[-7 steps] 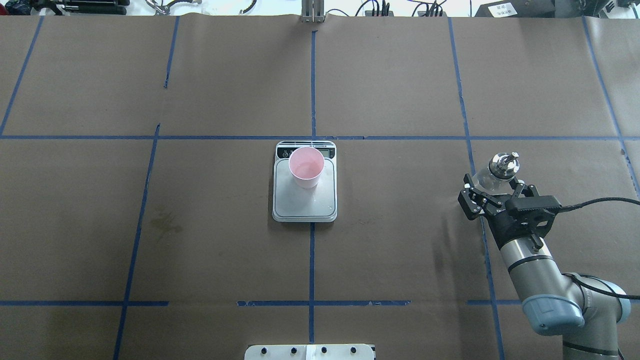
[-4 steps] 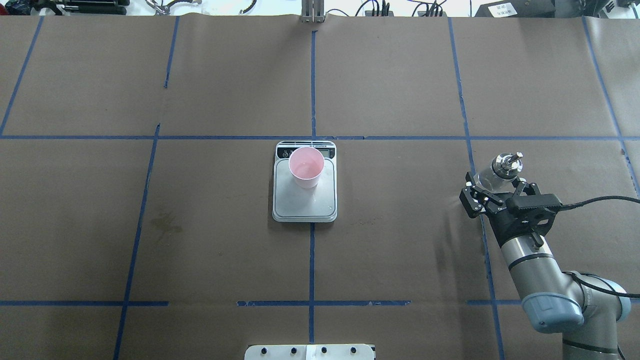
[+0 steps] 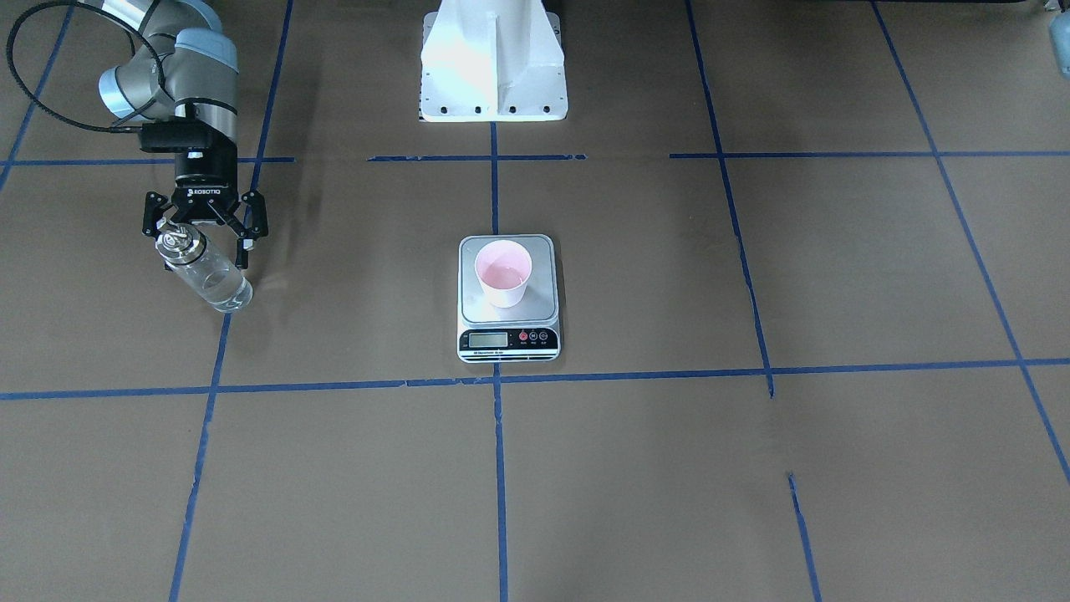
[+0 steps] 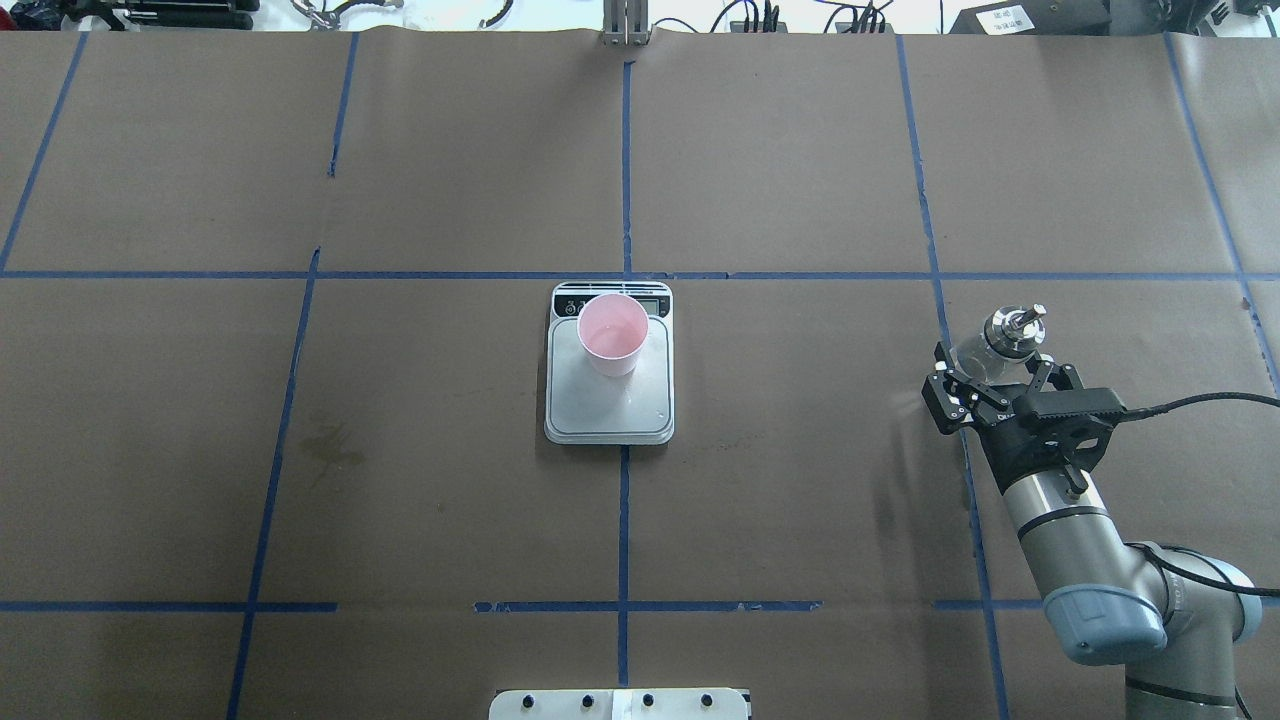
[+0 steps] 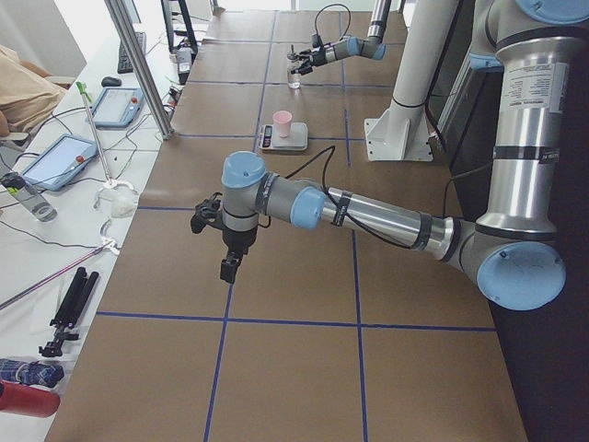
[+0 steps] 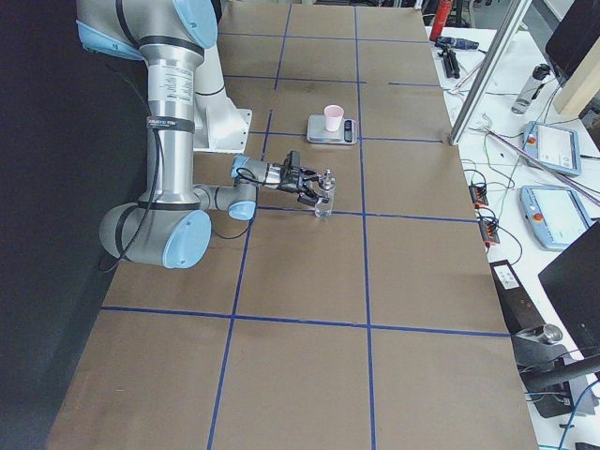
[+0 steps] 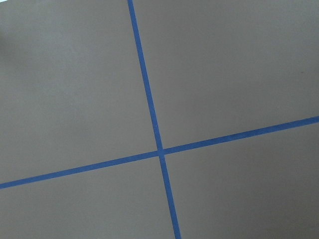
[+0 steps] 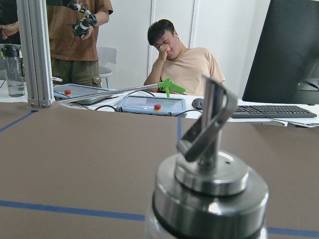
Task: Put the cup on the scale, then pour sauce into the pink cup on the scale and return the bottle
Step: 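Grasp the glass sauce bottle with the right gripper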
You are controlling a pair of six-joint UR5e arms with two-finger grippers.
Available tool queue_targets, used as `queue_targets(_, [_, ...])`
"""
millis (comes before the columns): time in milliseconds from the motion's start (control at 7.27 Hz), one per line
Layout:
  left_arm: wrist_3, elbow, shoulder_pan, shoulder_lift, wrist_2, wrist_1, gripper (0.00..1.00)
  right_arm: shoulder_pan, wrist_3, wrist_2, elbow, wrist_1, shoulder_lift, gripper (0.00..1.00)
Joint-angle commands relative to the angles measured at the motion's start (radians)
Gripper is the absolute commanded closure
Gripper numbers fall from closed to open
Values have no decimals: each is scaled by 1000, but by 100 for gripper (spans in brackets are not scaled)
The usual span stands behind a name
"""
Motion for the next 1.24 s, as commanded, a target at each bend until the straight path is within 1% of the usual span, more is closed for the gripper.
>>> queue_targets(0, [0, 2, 0, -1, 0, 0, 0, 0, 1, -8, -2, 4, 2, 82])
queue_targets(138, [0, 0, 0, -1, 0, 0, 0, 2, 1, -8, -2, 5, 2, 97])
queue_targets(275, [0, 0, 0, -1, 0, 0, 0, 8, -1, -8, 7, 7, 6, 100])
queue_targets(413, [0, 0, 0, -1, 0, -1, 0, 12, -26, -10, 31, 7, 11, 100])
queue_targets(550, [0, 2, 0, -1, 0, 0, 0, 20, -97, -23, 76, 5, 8, 100])
queue_targets(688, [0, 18, 0, 1, -36, 9, 0, 20, -187, -43, 82, 5, 14, 100])
queue_targets(825, [9, 52, -3, 33, -136, 13, 0, 25, -211, -44, 82, 5, 25, 100])
queue_targets(963, [20, 45, -8, 106, -178, 0, 0, 28, -212, -42, 81, 5, 37, 100])
queue_targets(1100, [97, 66, -49, 139, -179, 12, 0, 29, -212, -37, 81, 5, 46, 100])
